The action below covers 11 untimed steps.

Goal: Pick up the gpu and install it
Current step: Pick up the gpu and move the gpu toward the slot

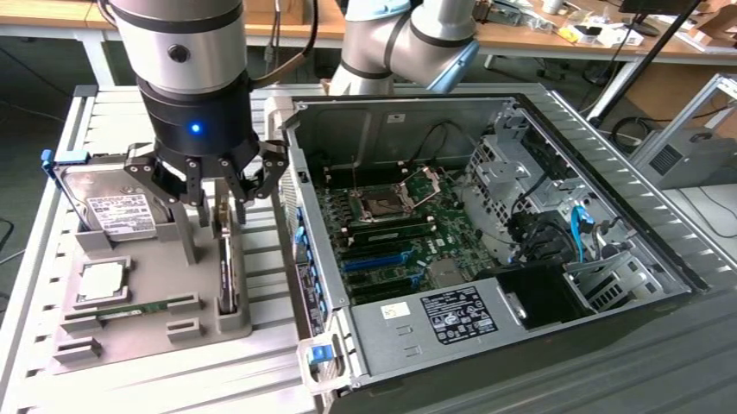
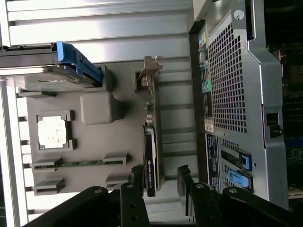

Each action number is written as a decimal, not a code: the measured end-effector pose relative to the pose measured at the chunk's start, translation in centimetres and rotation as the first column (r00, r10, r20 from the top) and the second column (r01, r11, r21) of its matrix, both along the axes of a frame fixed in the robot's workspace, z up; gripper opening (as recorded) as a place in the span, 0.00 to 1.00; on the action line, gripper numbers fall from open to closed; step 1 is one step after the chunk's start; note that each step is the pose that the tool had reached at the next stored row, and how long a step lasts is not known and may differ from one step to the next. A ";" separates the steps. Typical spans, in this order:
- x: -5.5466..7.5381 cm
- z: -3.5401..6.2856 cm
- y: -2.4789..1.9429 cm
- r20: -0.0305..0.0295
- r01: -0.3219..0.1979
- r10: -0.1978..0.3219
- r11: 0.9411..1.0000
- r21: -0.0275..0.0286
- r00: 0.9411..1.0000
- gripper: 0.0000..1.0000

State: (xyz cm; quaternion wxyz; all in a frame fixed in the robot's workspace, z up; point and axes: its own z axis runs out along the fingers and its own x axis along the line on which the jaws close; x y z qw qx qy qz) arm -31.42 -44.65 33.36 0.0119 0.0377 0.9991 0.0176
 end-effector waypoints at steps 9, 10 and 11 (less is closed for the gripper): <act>0.0 -0.22 0.00 0.000 0.000 0.000 1.000 0.001 1.000 0.42; 0.0 -0.30 0.00 0.000 0.000 0.000 1.000 0.000 1.000 0.42; 0.0 -0.36 0.00 0.000 0.000 0.000 1.000 0.000 1.000 0.42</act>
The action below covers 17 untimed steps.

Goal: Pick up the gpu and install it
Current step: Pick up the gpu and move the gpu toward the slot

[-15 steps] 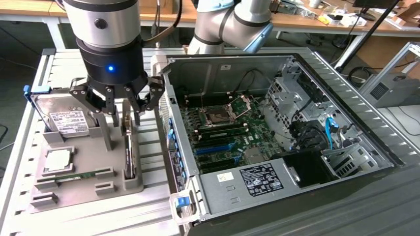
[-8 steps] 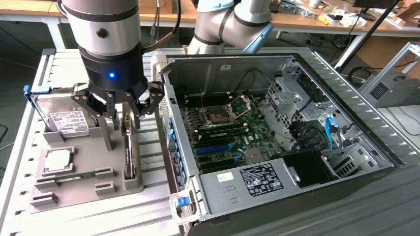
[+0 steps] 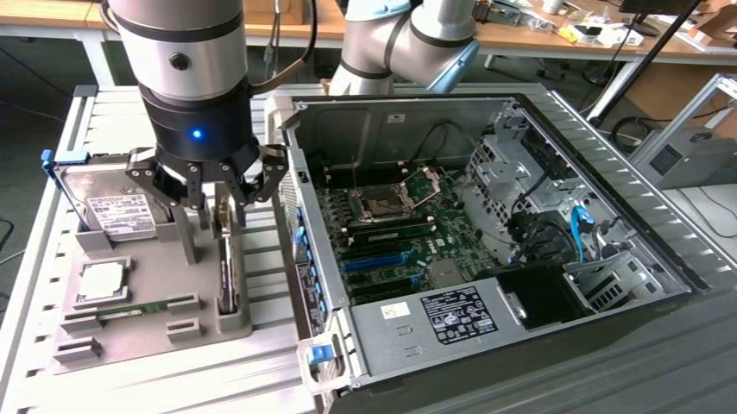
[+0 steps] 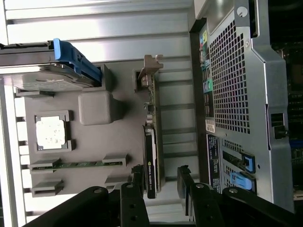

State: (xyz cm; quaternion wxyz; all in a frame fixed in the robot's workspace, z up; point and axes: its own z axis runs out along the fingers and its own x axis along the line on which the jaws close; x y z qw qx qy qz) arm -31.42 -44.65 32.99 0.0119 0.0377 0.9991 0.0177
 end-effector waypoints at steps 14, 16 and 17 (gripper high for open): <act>0.0 -0.81 0.00 0.000 0.000 0.000 1.000 0.000 1.000 0.42; 0.0 -1.06 0.00 0.000 0.000 0.000 1.000 0.000 1.000 0.42; 0.0 -1.15 0.00 0.000 0.000 0.000 1.000 0.000 1.000 0.42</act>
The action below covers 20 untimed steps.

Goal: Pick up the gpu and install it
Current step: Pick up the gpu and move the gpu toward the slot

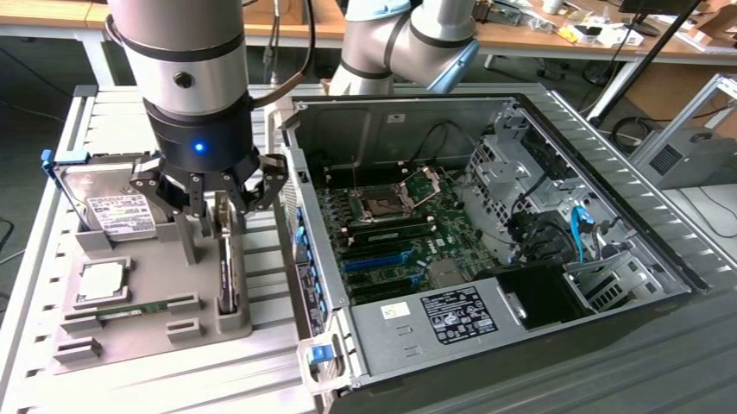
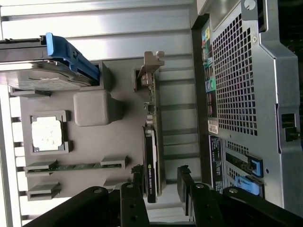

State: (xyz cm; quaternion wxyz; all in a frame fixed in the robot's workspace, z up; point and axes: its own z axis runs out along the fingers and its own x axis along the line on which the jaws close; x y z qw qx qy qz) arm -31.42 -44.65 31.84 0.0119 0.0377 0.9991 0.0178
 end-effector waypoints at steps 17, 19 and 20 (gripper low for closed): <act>0.0 -1.23 0.00 0.000 0.000 0.000 1.000 0.000 1.000 0.42; 0.0 -1.55 0.00 0.000 0.000 0.000 1.000 0.000 1.000 0.42; 0.0 -1.72 0.00 0.000 0.000 0.000 1.000 0.000 1.000 0.42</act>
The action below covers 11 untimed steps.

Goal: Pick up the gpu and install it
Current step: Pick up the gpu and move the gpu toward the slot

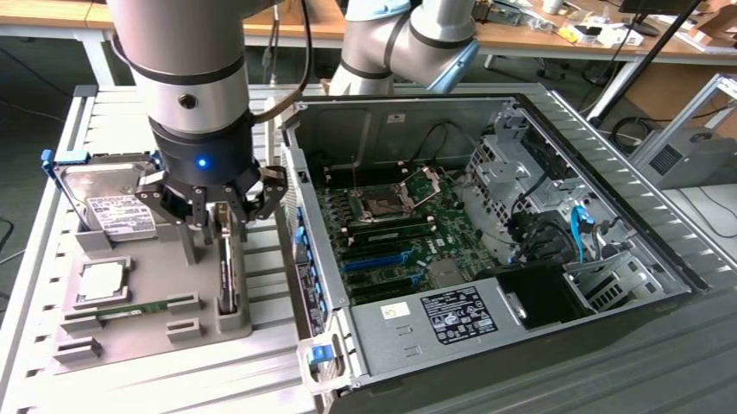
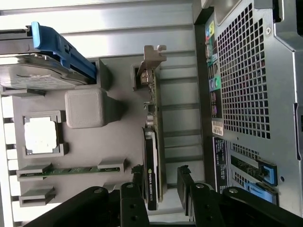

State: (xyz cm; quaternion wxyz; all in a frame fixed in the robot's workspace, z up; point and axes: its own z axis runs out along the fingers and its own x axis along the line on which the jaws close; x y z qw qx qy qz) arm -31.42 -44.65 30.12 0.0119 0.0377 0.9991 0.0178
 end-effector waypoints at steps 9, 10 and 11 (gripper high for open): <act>0.0 -1.29 0.00 0.000 0.000 0.000 1.000 0.000 1.000 0.42; 0.0 -1.40 0.00 0.000 0.000 0.000 1.000 0.000 1.000 0.42; 0.0 -1.52 0.00 0.000 0.000 0.000 1.000 0.000 1.000 0.42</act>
